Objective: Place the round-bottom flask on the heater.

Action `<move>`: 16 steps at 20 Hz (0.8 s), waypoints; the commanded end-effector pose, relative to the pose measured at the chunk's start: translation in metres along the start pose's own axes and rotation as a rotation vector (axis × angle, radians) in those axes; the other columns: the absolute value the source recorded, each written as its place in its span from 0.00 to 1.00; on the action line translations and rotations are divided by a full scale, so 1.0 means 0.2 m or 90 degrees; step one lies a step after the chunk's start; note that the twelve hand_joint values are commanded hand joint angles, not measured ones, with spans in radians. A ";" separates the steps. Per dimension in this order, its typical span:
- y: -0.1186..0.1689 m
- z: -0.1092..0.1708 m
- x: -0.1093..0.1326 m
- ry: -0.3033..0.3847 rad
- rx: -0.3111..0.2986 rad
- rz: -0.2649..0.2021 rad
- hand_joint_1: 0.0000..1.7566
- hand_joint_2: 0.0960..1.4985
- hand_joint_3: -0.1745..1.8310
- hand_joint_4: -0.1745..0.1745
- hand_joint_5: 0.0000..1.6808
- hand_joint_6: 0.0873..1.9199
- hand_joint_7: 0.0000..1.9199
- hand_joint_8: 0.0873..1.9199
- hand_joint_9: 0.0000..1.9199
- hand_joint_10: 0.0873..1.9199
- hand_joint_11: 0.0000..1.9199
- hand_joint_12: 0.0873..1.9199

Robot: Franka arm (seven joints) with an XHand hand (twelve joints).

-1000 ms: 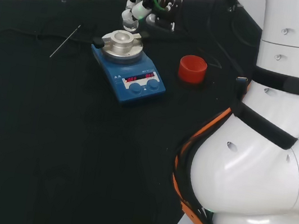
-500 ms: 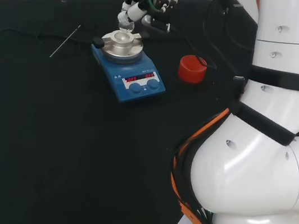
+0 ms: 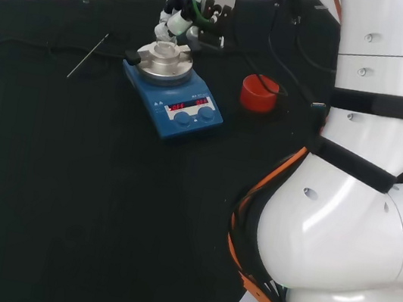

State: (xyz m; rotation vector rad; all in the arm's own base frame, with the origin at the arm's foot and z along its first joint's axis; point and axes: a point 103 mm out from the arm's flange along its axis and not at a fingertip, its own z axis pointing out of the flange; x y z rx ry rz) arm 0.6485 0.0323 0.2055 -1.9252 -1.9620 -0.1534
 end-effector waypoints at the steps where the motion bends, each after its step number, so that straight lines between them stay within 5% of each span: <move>1: 0.01 0.03 -0.01 -0.002 0.007 0.004 0.64 0.41 0.40 1.00 0.74 0.34 0.34 0.30 0.44 0.22 0.29 0.60; 16: 0.04 0.07 -0.02 0.000 0.000 0.011 0.64 0.41 0.40 1.00 0.74 0.34 0.34 0.30 0.44 0.22 0.29 0.60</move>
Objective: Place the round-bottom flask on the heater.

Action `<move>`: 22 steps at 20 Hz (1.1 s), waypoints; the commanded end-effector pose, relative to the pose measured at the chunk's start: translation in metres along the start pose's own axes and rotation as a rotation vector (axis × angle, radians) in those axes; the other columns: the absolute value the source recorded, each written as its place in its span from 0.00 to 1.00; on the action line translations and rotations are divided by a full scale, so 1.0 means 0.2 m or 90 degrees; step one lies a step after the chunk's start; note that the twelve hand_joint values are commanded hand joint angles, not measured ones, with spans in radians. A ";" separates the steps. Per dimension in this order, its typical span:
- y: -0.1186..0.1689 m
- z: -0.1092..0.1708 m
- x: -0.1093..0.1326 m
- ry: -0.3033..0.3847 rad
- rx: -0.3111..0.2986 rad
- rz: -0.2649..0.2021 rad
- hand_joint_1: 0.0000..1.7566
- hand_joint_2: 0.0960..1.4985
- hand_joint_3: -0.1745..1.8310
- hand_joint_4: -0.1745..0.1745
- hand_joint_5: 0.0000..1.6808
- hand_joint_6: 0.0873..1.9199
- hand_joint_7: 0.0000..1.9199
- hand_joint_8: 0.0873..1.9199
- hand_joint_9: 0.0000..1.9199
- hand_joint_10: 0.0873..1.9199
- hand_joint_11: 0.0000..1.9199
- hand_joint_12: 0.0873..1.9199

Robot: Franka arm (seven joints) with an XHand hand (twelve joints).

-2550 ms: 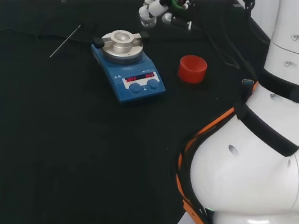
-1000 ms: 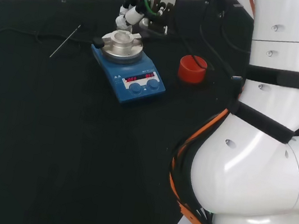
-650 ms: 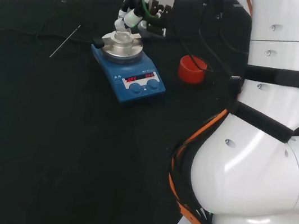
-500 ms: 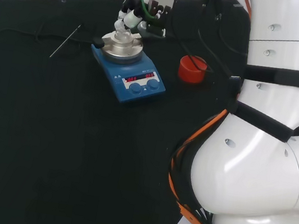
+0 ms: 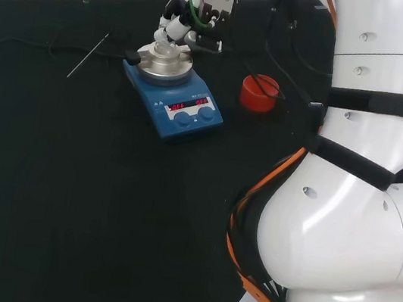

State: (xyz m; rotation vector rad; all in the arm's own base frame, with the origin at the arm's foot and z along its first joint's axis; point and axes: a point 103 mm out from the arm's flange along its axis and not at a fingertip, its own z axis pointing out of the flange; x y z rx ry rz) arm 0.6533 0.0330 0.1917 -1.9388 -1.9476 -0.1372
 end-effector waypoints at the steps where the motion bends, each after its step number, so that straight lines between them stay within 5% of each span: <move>1: 0.00 0.01 0.00 0.006 -0.005 0.000 0.64 0.41 0.40 1.00 0.74 0.34 0.34 0.30 0.44 0.22 0.29 0.60; 13: -0.02 0.01 -0.03 0.022 0.002 0.005 0.61 0.56 0.26 1.00 0.65 0.43 0.30 0.32 0.41 0.26 0.24 0.63; 17: -0.02 -0.01 -0.03 0.016 0.005 0.006 0.61 0.38 0.42 0.55 0.45 0.45 0.29 0.32 0.40 0.27 0.23 0.64; 22: -0.02 -0.01 -0.02 0.006 0.014 0.008 0.60 0.31 0.47 0.44 0.26 0.38 0.27 0.33 0.37 0.28 0.21 0.65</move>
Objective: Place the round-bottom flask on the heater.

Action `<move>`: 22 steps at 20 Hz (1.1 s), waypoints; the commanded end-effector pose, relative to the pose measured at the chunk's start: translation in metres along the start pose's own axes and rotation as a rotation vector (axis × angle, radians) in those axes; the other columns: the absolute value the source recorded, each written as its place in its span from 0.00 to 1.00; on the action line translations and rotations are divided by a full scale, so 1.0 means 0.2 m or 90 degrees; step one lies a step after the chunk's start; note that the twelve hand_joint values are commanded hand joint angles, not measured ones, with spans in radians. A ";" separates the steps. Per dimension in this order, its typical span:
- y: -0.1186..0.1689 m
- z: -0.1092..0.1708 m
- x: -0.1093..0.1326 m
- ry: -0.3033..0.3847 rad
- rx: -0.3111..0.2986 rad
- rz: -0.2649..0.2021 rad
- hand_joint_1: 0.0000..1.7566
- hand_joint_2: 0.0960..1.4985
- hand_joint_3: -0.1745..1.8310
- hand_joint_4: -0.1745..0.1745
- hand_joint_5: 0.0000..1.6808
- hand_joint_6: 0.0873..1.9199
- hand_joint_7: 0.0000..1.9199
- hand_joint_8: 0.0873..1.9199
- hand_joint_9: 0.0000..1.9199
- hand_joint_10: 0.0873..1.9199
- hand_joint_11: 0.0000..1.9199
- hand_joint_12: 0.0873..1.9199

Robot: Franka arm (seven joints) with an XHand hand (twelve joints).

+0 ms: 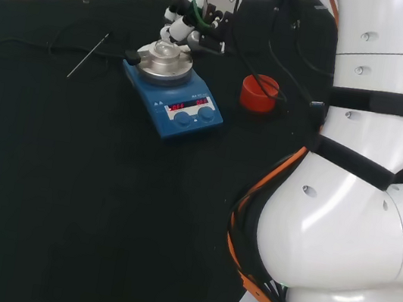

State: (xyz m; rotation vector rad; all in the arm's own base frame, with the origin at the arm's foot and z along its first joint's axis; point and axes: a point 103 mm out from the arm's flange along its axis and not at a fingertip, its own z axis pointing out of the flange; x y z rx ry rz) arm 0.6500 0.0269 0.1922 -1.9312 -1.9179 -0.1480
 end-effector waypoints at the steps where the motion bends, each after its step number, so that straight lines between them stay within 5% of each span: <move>1: -0.01 0.00 0.00 -0.011 0.009 -0.001 0.60 0.31 0.47 0.44 0.26 0.37 0.27 0.33 0.37 0.29 0.20 0.65; 13: -0.16 -0.14 -0.01 -0.016 -0.015 -0.003 0.52 0.30 0.41 0.44 0.14 0.09 0.20 0.35 0.32 0.33 0.14 0.70; 22: -0.40 -0.26 0.01 -0.025 -0.040 0.000 0.52 0.31 0.41 0.45 0.16 0.01 0.19 0.35 0.31 0.33 0.13 0.70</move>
